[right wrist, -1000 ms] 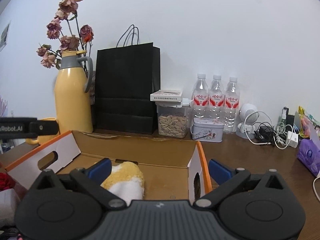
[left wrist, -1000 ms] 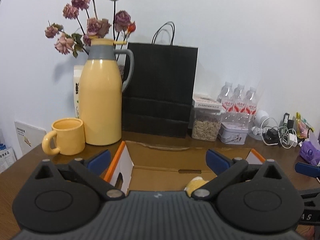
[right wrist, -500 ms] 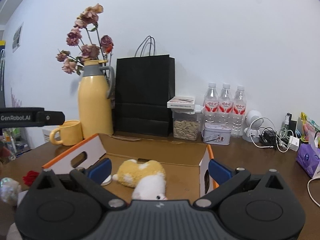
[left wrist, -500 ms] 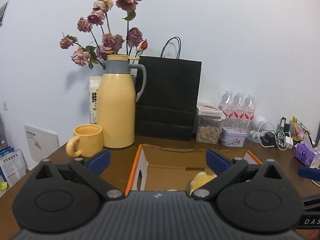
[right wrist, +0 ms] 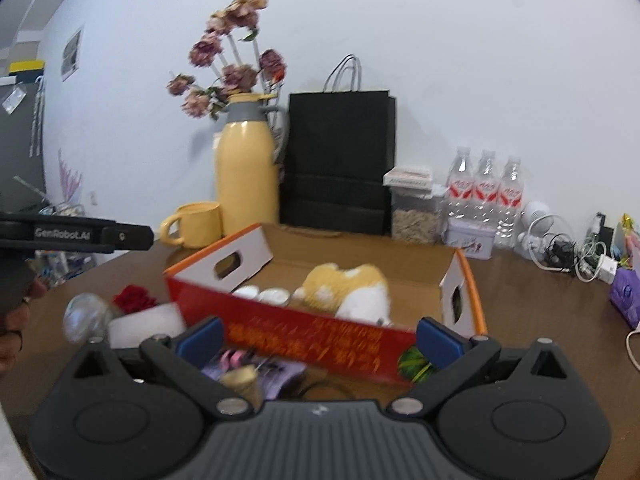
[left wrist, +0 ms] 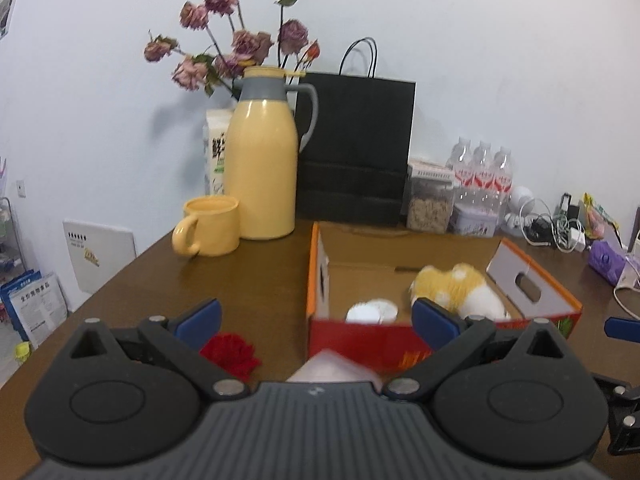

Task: Organize objects
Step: 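Withdraw the left tool from the box while the right tool moves toward the cork, then grasp the cork with the right gripper while the left gripper grasps the braided cable, then carry the cable and cork into the box and open both grippers, then withdraw both tools from the box toward the remaining items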

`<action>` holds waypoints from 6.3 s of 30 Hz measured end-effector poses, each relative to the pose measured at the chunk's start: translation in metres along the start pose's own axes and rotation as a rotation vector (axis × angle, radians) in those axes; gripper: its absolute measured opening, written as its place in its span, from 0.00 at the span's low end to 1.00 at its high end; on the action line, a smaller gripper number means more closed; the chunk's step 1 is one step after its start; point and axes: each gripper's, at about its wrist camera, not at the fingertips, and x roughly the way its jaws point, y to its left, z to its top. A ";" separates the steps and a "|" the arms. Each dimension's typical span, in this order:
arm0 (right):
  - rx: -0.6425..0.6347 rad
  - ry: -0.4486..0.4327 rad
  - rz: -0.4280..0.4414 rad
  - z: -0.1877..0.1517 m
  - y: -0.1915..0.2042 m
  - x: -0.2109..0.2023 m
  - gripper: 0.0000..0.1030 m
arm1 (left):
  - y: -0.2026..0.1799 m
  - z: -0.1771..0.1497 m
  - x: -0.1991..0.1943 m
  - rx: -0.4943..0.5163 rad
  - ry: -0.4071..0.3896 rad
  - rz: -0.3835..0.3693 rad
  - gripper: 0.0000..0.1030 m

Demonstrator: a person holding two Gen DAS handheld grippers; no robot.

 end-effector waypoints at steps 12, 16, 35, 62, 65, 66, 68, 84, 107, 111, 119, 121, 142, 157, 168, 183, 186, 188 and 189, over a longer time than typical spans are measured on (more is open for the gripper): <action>-0.024 0.029 0.101 -0.020 0.016 -0.010 0.65 | 0.028 -0.030 -0.021 -0.021 0.046 0.014 1.00; -0.010 0.049 0.147 -0.026 0.013 -0.004 0.52 | 0.033 -0.033 -0.022 -0.023 0.056 0.026 1.00; 0.028 0.003 0.191 -0.019 -0.003 0.010 0.20 | 0.018 -0.035 -0.008 -0.030 0.115 -0.016 1.00; 0.009 0.014 0.084 -0.014 -0.045 0.046 0.21 | -0.070 -0.038 0.051 0.038 0.351 -0.224 1.00; 0.005 0.014 0.083 -0.016 -0.044 0.047 0.21 | -0.071 -0.041 0.055 0.032 0.362 -0.220 1.00; 0.004 0.013 0.084 -0.017 -0.044 0.047 0.21 | -0.071 -0.041 0.056 0.027 0.362 -0.222 1.00; 0.003 0.013 0.085 -0.018 -0.044 0.048 0.21 | -0.071 -0.042 0.058 0.017 0.361 -0.225 1.00; -0.014 0.013 0.071 -0.021 -0.040 0.045 0.21 | -0.063 -0.039 0.048 -0.051 0.333 -0.253 0.87; -0.064 -0.091 0.019 0.040 -0.041 0.052 0.21 | -0.067 0.042 0.060 -0.049 0.083 -0.232 0.87; -0.045 -0.095 -0.024 0.056 -0.050 0.072 0.21 | -0.071 0.057 0.085 -0.064 0.047 -0.189 0.87; 0.034 -0.057 -0.090 0.061 -0.075 0.131 0.21 | -0.074 0.061 0.146 -0.097 0.052 -0.090 0.87; 0.054 -0.040 -0.090 0.054 -0.082 0.142 0.20 | -0.074 0.055 0.156 -0.085 0.049 -0.072 0.87; 0.054 -0.019 -0.120 0.037 -0.079 0.144 1.00 | -0.083 0.035 0.155 -0.012 -0.004 -0.015 1.00; 0.047 -0.041 -0.121 0.039 -0.077 0.137 1.00 | -0.083 0.041 0.143 -0.026 -0.034 -0.031 1.00; 0.035 -0.043 -0.087 0.048 -0.065 0.110 1.00 | -0.074 0.055 0.104 -0.029 -0.055 -0.036 1.00; 0.026 -0.012 -0.093 0.023 -0.048 0.049 1.00 | -0.040 0.025 0.043 -0.013 -0.002 -0.031 1.00; 0.018 0.004 -0.088 0.014 -0.043 0.043 1.00 | -0.032 0.019 0.035 -0.016 0.001 -0.022 1.00; 0.012 0.016 -0.083 0.008 -0.041 0.039 1.00 | -0.027 0.016 0.031 -0.012 0.004 -0.014 1.00; 0.011 0.022 -0.082 0.005 -0.039 0.038 1.00 | -0.025 0.014 0.028 -0.010 0.005 -0.011 1.00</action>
